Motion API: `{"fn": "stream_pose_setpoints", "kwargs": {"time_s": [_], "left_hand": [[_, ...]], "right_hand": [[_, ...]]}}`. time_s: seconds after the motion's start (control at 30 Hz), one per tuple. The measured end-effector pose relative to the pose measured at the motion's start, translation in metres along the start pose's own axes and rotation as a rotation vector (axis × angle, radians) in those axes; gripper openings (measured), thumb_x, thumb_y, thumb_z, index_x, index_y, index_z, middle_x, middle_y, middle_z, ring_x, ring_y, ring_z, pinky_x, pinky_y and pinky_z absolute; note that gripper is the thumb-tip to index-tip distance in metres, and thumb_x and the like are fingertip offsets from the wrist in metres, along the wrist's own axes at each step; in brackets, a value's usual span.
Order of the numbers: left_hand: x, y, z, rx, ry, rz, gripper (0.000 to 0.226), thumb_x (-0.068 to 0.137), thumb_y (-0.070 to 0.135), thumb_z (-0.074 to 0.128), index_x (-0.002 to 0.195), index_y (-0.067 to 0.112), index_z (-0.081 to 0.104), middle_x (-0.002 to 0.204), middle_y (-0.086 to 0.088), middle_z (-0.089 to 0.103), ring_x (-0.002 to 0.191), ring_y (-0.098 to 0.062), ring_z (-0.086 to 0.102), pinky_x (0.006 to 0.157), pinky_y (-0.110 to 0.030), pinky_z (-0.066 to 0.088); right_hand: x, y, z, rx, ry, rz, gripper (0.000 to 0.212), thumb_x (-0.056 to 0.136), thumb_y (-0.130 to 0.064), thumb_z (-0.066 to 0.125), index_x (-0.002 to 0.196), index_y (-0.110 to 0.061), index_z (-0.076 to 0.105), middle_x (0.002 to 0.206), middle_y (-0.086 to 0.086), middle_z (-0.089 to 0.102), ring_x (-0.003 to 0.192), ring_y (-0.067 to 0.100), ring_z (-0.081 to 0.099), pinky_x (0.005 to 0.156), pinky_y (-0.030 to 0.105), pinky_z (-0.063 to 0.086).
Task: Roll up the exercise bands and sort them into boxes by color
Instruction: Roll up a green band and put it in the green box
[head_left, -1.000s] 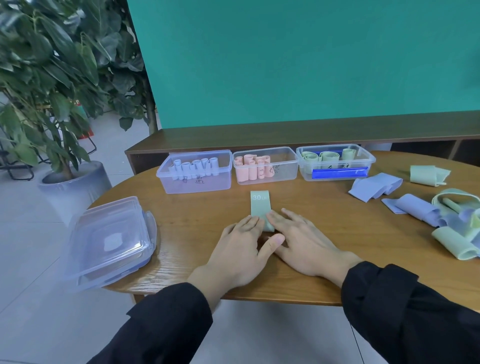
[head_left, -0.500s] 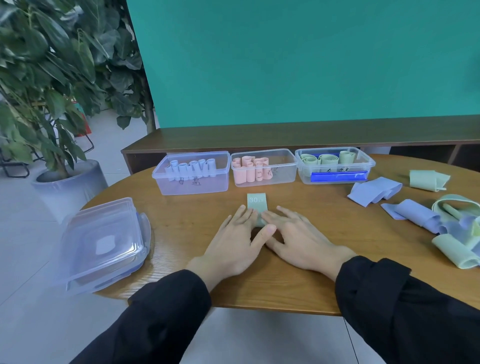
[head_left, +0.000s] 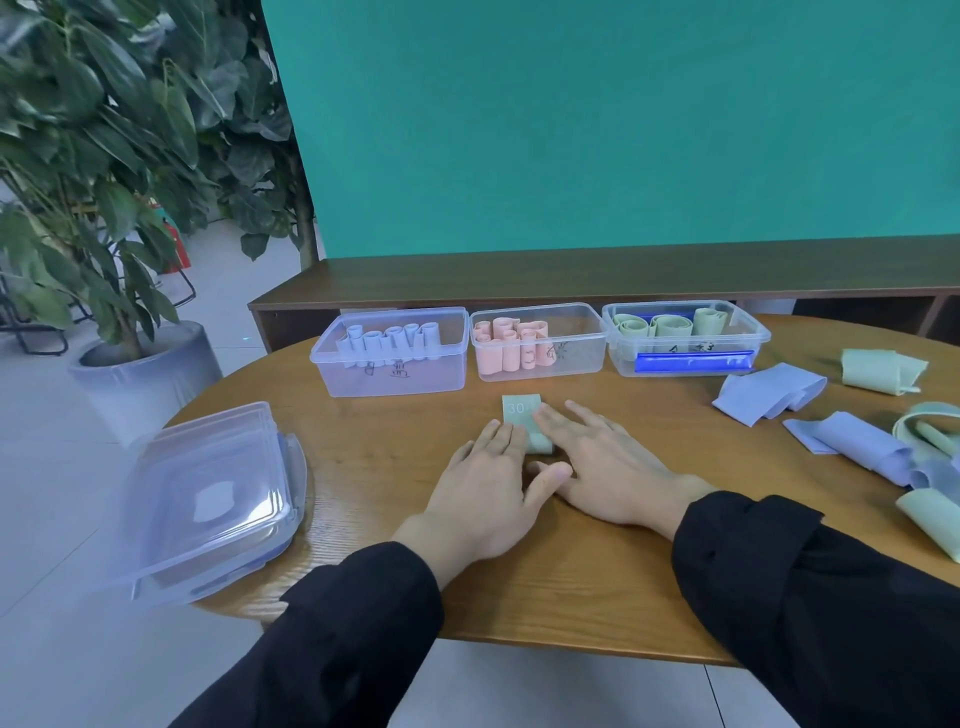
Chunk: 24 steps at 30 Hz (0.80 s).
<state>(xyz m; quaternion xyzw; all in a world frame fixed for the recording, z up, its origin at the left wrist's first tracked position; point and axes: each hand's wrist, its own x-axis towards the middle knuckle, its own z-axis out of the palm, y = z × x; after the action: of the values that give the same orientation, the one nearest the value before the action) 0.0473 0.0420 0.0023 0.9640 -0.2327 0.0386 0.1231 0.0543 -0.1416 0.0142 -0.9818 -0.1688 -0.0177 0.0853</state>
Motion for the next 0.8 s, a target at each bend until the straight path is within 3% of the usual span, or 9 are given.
{"fn": "stream_pose_setpoints", "kwargs": {"time_s": [0.13,0.23,0.43,0.6,0.8], "left_hand": [[0.006,-0.008,0.006,-0.025,0.023,0.004,0.088,0.096,0.075,0.011,0.160,0.015,0.025,0.166,-0.001,0.026,0.156,-0.016,0.011,0.126,-0.040,0.016],[0.011,-0.010,0.011,-0.050,0.054,0.004,0.088,0.092,0.078,0.006,0.152,0.021,0.036,0.160,0.004,0.037,0.155,-0.016,0.015,0.124,-0.044,0.021],[0.027,-0.004,0.001,-0.034,-0.034,-0.060,0.092,0.093,0.076,0.008,0.161,0.014,0.020,0.169,-0.001,0.019,0.157,-0.016,0.005,0.127,-0.044,0.010],[0.046,-0.004,-0.003,-0.037,-0.073,-0.121,0.095,0.093,0.077,0.006,0.162,0.011,0.012,0.170,-0.005,0.009,0.157,-0.016,-0.002,0.127,-0.046,0.004],[0.066,-0.007,-0.003,-0.047,-0.096,-0.156,0.096,0.092,0.078,-0.001,0.163,0.013,0.003,0.171,-0.003,-0.002,0.156,-0.017,-0.009,0.127,-0.048,-0.003]], "right_hand": [[-0.005,0.001,0.006,0.060,0.150,-0.094,0.062,0.104,-0.045,0.044,0.160,-0.027,0.025,0.165,-0.012,0.024,0.154,0.008,0.013,0.124,0.038,0.021],[-0.004,0.002,0.010,0.067,0.165,-0.136,0.059,0.102,-0.043,0.047,0.156,-0.024,0.035,0.160,-0.011,0.037,0.152,0.009,0.022,0.122,0.039,0.027],[0.008,0.006,0.013,0.126,0.112,-0.069,0.072,0.093,-0.054,0.029,0.159,-0.025,0.028,0.163,-0.010,0.031,0.154,0.014,0.017,0.124,0.045,0.022],[0.022,0.005,0.010,0.120,0.069,-0.017,0.066,0.101,-0.043,0.042,0.161,-0.027,0.019,0.166,-0.010,0.025,0.156,0.018,0.010,0.125,0.049,0.014],[0.042,0.008,0.009,0.101,0.036,0.024,0.070,0.100,-0.044,0.042,0.162,-0.027,0.012,0.168,-0.006,0.016,0.156,0.021,0.005,0.125,0.052,0.012]]}}
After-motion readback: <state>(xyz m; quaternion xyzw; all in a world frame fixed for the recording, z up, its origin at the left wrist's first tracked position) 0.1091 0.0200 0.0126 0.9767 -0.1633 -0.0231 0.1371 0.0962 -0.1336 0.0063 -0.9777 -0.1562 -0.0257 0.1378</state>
